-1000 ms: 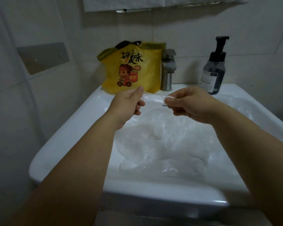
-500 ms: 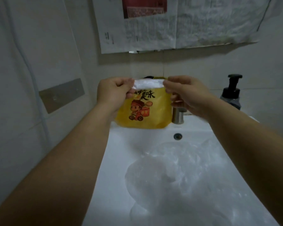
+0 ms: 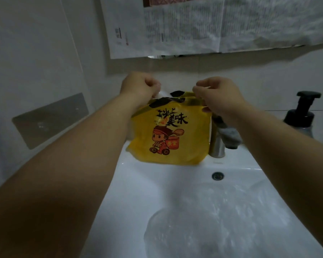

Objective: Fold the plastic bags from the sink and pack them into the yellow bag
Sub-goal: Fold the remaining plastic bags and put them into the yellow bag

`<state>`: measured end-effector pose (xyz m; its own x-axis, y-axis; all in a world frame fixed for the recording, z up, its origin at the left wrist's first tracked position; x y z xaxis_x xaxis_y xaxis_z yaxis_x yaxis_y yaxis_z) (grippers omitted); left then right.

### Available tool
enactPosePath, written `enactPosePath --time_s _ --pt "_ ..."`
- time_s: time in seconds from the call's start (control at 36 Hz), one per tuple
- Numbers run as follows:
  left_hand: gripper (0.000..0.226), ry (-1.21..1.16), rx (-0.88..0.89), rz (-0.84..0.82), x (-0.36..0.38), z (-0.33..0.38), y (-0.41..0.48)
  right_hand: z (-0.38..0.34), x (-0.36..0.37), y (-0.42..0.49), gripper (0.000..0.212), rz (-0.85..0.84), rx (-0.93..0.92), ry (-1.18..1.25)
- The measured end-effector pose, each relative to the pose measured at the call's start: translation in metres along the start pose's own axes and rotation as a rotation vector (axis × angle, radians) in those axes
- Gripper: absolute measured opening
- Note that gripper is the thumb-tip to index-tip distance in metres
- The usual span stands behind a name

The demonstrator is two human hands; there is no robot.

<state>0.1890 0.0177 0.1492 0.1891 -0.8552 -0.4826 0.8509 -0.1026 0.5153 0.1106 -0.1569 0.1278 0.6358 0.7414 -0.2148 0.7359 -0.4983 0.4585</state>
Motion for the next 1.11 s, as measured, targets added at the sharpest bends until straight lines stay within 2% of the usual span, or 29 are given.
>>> enactPosePath --time_s 0.08,0.19,0.33,0.44,0.53,0.61,0.67,0.78,0.89,0.97,1.03,1.11 --pt "0.015 0.156 0.05 -0.122 0.012 -0.005 0.004 0.007 0.006 0.005 0.033 0.001 0.004 -0.013" --pt "0.015 0.209 0.024 -0.263 0.019 -0.005 0.004 0.011 0.009 0.008 0.033 0.012 -0.001 -0.03" --pt "0.015 0.057 0.029 0.036 -0.002 0.0 0.007 0.005 0.011 0.001 0.033 0.02 -0.005 -0.01" --pt "0.017 -0.047 0.114 0.041 -0.012 0.013 -0.017 -0.007 0.006 -0.014 0.031 0.023 -0.018 0.003" --pt "0.026 -0.109 0.09 0.092 -0.012 0.013 -0.048 -0.012 -0.001 -0.034 0.026 0.023 -0.02 0.004" --pt "0.024 -0.202 0.058 0.157 -0.004 0.008 -0.092 -0.008 -0.012 -0.066 0.016 0.015 0.003 0.027" --pt "0.019 -0.257 -0.019 0.056 0.009 0.002 -0.115 -0.001 -0.016 -0.082 0.005 0.013 0.037 0.04" --pt "0.02 -0.14 -0.12 -0.245 0.038 -0.013 -0.178 0.03 -0.025 -0.133 0.012 -0.057 0.118 0.019" --pt "0.063 0.103 -0.19 -0.512 0.059 -0.028 -0.228 0.059 -0.033 -0.175 0.007 -0.125 0.214 -0.043" --pt "0.093 0.258 -0.271 -0.659 0.066 -0.045 -0.255 0.075 -0.039 -0.198 0.016 -0.193 0.313 -0.071" --pt "0.09 0.329 -0.318 -0.735 0.066 -0.055 -0.267 0.082 -0.039 -0.209 0.024 -0.291 0.392 -0.101" --pt "0.057 0.368 -0.287 -0.612 0.066 -0.065 -0.267 0.088 -0.035 -0.22 0.041 -0.461 0.433 -0.234"
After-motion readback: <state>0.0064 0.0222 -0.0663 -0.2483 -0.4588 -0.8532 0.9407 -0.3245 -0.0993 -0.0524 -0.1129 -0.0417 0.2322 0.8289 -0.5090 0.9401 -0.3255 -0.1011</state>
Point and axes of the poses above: each hand's wrist, its own y-axis towards the middle knuckle, its own x-axis out of the palm, z = x × y, the point moved 2 cm from there along y, towards the middle knuckle, and after that the axes turned 8 degrees about z, right-handed, at the moved point
